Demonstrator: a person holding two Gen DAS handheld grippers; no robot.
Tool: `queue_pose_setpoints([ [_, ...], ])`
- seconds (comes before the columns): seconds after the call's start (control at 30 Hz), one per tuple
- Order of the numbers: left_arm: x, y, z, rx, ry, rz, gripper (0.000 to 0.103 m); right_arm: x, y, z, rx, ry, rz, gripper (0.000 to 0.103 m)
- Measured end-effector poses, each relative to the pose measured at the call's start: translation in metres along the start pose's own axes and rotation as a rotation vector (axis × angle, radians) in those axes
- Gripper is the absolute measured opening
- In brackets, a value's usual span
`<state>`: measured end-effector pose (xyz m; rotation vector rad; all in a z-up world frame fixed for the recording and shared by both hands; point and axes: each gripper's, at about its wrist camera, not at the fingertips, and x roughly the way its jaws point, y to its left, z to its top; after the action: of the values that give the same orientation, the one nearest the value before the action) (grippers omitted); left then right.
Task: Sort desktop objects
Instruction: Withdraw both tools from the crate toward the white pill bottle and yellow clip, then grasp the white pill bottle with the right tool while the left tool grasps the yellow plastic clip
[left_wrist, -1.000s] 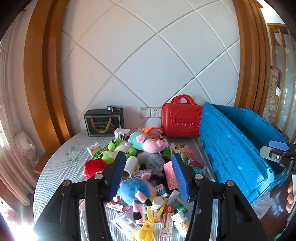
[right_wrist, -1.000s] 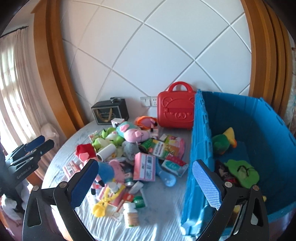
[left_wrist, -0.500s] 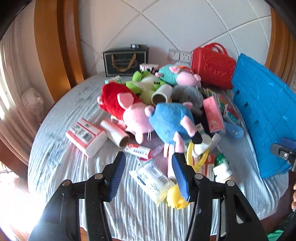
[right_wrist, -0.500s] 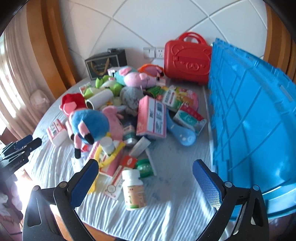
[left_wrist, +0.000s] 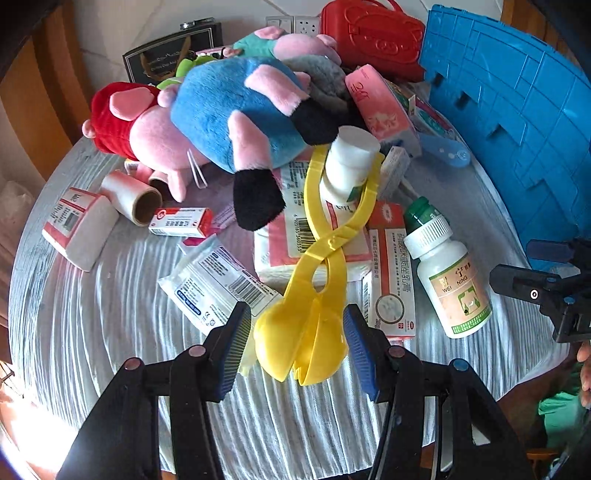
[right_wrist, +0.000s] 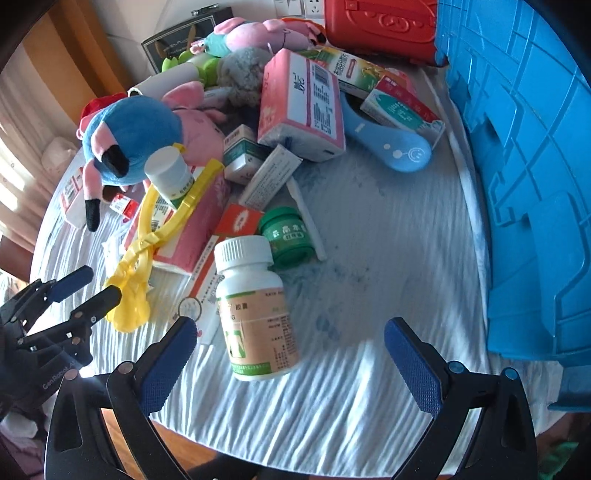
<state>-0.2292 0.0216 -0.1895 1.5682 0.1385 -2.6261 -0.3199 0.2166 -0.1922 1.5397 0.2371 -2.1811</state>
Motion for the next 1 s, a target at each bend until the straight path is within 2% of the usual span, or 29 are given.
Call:
queue_pose_setpoints([
  [0.07, 0.008, -0.001, -0.002, 0.007, 0.02, -0.001, 0.054, 0.003, -0.001, -0.002, 0.006, 0.012, -0.001, 0.103],
  [0.3, 0.026, -0.006, -0.008, 0.023, 0.072, 0.0, 0.055, 0.018, 0.005, -0.007, -0.001, 0.053, -0.001, 0.103],
  [0.6, 0.026, -0.008, -0.009, 0.048, 0.066, 0.0, 0.055, 0.034, 0.016, -0.006, -0.017, 0.079, -0.004, 0.103],
  [0.67, 0.025, -0.005, -0.007, 0.042, 0.06, -0.013, 0.051, 0.038, 0.018, -0.004, -0.02, 0.084, -0.003, 0.103],
  [0.87, 0.006, -0.003, 0.002, 0.036, -0.005, -0.042, 0.048, 0.045, 0.02, 0.0, -0.015, 0.092, -0.008, 0.101],
  [0.9, 0.0, -0.003, 0.004, 0.037, -0.023, -0.051, 0.044, 0.044, 0.02, 0.001, -0.018, 0.087, -0.01, 0.084],
  [0.93, -0.006, -0.004, 0.007, 0.039, -0.039, -0.073, 0.03, 0.042, 0.021, 0.002, -0.017, 0.078, -0.001, 0.072],
  [0.97, -0.012, -0.004, 0.01, 0.038, -0.05, -0.084, 0.03, 0.039, 0.021, 0.003, -0.008, 0.075, 0.021, 0.059],
  [1.0, -0.016, -0.004, 0.013, 0.04, -0.062, -0.08, 0.03, 0.036, 0.022, 0.003, -0.007, 0.069, 0.017, 0.058],
])
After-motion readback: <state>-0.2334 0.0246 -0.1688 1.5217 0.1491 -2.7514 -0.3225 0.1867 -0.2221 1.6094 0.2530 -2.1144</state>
